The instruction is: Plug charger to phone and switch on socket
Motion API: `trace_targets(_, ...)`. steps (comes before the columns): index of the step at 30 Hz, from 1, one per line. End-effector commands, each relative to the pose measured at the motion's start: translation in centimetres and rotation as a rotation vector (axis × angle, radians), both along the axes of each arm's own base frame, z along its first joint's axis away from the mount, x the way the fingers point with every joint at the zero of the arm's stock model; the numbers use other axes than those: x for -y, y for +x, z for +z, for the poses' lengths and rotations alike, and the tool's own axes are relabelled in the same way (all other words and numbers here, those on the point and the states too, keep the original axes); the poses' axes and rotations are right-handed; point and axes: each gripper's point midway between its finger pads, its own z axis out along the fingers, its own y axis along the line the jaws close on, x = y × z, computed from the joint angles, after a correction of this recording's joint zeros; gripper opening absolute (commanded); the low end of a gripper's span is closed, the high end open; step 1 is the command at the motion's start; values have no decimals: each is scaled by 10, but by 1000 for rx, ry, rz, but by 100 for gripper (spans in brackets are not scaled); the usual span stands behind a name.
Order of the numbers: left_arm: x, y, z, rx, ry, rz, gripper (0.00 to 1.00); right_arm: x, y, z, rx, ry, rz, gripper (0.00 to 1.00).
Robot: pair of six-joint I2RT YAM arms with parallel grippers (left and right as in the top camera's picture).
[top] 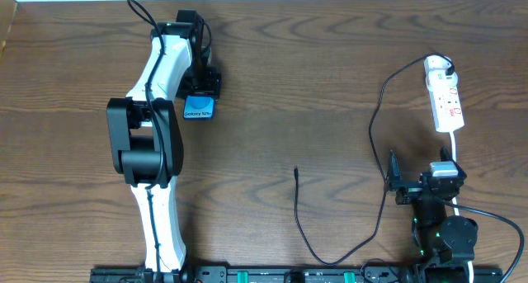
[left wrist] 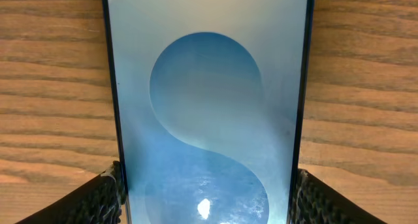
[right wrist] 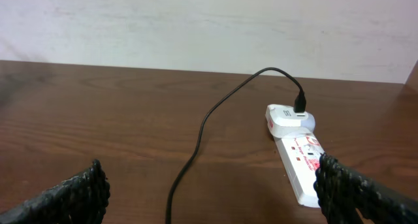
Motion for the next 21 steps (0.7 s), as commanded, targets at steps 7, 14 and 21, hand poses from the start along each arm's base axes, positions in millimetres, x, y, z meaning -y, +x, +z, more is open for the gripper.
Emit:
trace_targets(7, 0, -10, 1, -1, 2, 7, 7, 0, 0, -1, -2, -13, 1, 99)
trace_targets(14, 0, -10, 0, -2, 1, 7, 7, 0, 0, -1, -2, -13, 1, 99)
trace_targets(21, 0, -10, 0, -1, 2, 7, 42, 0, 0, -1, -2, -13, 1, 99)
